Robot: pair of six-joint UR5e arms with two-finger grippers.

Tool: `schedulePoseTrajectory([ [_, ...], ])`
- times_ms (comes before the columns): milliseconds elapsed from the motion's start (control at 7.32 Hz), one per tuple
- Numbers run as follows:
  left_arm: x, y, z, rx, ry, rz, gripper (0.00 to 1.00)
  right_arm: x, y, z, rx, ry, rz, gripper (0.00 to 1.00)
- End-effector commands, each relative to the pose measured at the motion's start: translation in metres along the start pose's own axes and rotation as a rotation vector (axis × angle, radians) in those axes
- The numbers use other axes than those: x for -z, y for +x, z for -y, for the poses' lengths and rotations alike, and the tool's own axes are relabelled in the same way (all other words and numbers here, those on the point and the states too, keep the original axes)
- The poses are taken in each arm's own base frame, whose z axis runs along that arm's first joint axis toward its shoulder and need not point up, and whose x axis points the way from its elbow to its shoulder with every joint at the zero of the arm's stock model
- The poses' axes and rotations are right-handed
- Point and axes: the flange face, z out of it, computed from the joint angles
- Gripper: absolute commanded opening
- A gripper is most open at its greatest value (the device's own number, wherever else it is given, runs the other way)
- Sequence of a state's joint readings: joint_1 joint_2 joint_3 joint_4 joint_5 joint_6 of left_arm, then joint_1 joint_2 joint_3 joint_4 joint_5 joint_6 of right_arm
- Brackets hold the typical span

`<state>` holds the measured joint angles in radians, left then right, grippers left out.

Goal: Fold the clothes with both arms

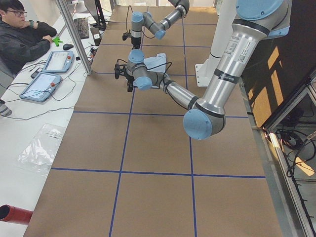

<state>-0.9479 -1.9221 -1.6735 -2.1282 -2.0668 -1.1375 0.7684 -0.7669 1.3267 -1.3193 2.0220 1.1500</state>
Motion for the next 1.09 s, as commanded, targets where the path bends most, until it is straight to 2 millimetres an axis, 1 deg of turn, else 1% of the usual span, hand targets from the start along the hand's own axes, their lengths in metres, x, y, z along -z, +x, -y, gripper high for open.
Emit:
schedulePoseTrajectory([
  [0, 0.060, -0.128, 0.012, -0.170, 0.000, 0.081, 0.99, 0.047, 0.089, 0.019, 0.199, -0.017, -0.127, 1.00],
  [137, 0.092, -0.187, 0.020, -0.286, 0.012, 0.126, 0.99, 0.074, 0.149, 0.026, 0.248, -0.035, -0.170, 1.00],
  [273, 0.121, -0.242, 0.026, -0.410, 0.025, 0.186, 0.99, 0.102, 0.207, 0.031, 0.296, -0.063, -0.188, 1.00],
  [410, 0.146, -0.296, 0.028, -0.501, 0.001, 0.259, 0.99, 0.129, 0.279, 0.026, 0.323, -0.096, -0.200, 1.00],
  [547, 0.178, -0.358, 0.023, -0.397, -0.028, 0.329, 1.00, 0.151, 0.365, 0.019, 0.316, -0.139, -0.184, 1.00],
  [683, 0.180, -0.394, 0.007, -0.335, -0.054, 0.344, 1.00, 0.155, 0.445, -0.001, 0.226, -0.187, -0.155, 1.00],
  [820, 0.180, -0.403, 0.003, -0.309, -0.059, 0.349, 1.00, 0.157, 0.483, -0.009, 0.161, -0.201, -0.159, 1.00],
  [957, 0.181, -0.400, 0.005, -0.321, -0.049, 0.350, 1.00, 0.194, 0.499, 0.002, 0.128, -0.131, -0.145, 1.00],
])
